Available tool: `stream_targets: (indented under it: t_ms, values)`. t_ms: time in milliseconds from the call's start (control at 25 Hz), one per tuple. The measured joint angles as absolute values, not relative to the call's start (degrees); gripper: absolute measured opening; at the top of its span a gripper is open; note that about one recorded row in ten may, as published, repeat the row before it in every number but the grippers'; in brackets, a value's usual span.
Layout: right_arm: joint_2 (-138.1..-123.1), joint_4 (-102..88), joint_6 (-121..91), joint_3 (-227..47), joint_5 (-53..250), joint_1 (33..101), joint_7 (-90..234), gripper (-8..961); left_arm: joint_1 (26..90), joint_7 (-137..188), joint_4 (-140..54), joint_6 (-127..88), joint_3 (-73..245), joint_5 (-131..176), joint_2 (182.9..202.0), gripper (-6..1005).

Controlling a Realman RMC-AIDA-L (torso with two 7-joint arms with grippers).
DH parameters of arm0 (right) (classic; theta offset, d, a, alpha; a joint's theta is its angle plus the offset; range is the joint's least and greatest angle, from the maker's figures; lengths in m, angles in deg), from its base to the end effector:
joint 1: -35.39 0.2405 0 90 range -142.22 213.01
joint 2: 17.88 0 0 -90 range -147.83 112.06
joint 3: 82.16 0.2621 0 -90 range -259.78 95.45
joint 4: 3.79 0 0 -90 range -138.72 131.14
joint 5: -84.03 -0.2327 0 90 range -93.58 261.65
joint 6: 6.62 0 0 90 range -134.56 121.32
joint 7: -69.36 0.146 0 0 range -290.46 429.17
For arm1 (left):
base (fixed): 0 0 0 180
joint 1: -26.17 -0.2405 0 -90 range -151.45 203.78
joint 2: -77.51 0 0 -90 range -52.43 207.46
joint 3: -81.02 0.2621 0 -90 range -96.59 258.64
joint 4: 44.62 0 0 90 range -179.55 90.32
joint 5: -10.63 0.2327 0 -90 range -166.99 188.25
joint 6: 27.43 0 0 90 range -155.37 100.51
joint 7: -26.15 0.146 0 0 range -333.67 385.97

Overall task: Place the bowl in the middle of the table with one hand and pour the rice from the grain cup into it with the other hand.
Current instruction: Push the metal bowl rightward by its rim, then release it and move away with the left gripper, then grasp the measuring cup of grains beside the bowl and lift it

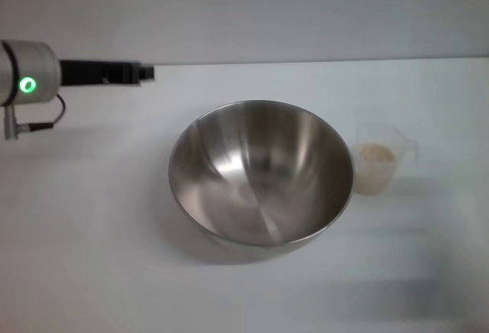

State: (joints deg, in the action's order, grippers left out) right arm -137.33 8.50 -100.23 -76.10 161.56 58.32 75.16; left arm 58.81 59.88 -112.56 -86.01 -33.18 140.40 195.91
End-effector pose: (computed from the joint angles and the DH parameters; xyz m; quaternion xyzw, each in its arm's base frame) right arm 0.3341 0.2969 -0.0005 -0.5689 0.1755 0.4170 0.6868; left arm -0.1946 0.4489 0.0411 -0.8360 -0.4254 -0.1359 0.3188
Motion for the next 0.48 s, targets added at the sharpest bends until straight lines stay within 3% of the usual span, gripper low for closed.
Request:
stream_targets:
  t_ms: [240, 480]
  values:
    - [-137.33, 8.4, -99.9, -76.1, 161.6, 58.7, 75.2, 674, 50.3, 71.0, -114.5, -68.1, -26.7, 126.1, 195.99, 148]
    - [-137.25, 8.3, -99.6, -76.1, 161.6, 59.4, 74.7, 674, 47.5, 81.4, -114.7, -50.8, -20.3, 123.5, 195.99, 149]
